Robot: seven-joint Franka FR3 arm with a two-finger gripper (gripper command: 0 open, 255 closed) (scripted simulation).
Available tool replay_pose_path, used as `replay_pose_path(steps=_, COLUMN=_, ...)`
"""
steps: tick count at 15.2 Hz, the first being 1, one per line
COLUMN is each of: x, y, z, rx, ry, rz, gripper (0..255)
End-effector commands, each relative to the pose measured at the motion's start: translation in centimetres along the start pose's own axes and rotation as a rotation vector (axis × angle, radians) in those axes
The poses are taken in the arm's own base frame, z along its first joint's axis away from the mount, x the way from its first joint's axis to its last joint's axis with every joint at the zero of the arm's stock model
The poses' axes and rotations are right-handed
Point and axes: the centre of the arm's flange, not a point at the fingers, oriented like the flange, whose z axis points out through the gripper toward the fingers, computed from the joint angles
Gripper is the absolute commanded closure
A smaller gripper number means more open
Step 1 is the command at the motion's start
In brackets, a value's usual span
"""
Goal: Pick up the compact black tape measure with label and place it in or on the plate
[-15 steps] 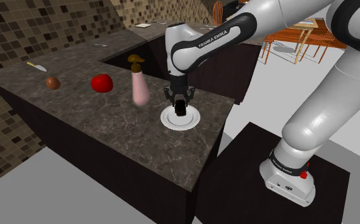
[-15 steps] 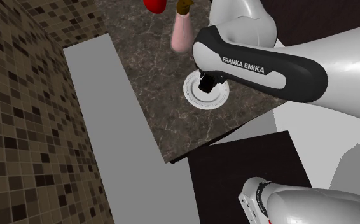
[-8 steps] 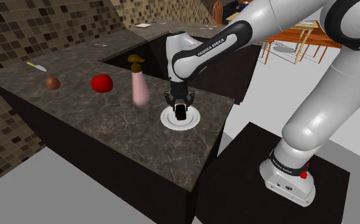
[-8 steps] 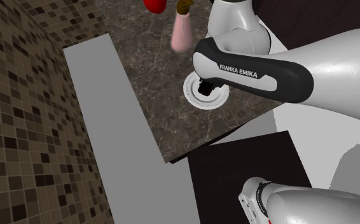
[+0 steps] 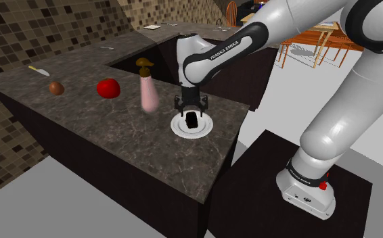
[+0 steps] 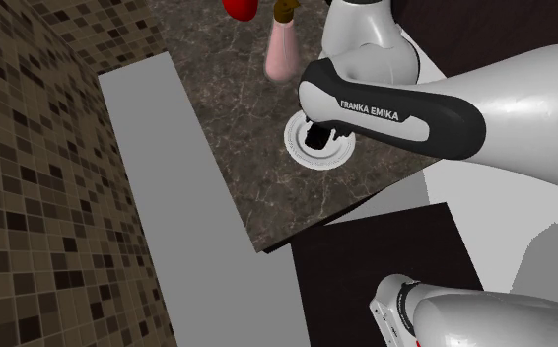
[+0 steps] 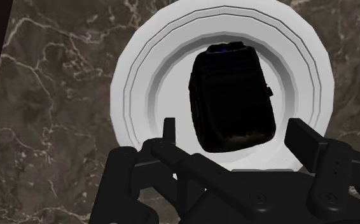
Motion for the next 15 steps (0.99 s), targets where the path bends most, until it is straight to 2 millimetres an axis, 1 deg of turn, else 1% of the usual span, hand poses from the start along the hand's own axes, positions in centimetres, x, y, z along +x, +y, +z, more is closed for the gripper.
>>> replay_pose_path(steps=1, x=0.0, y=0.0, z=0.0, rx=0.0, ry=0.0, rz=0.0, gripper=0)
replay_pose_path(steps=3, x=0.0, y=0.0, z=0.0, rx=0.0, ry=0.0, rz=0.0, gripper=0)
replay_pose_path(steps=6, x=0.0, y=0.0, z=-4.0, rx=0.0, ry=0.0, rz=0.0, gripper=0)
replay_pose_path(steps=7, x=0.0, y=0.0, z=-5.0, rx=0.0, ry=0.0, rz=0.0, gripper=0)
replay_pose_path(steps=15, x=0.0, y=0.0, z=-5.0, rx=0.0, ry=0.0, rz=0.0, gripper=0)
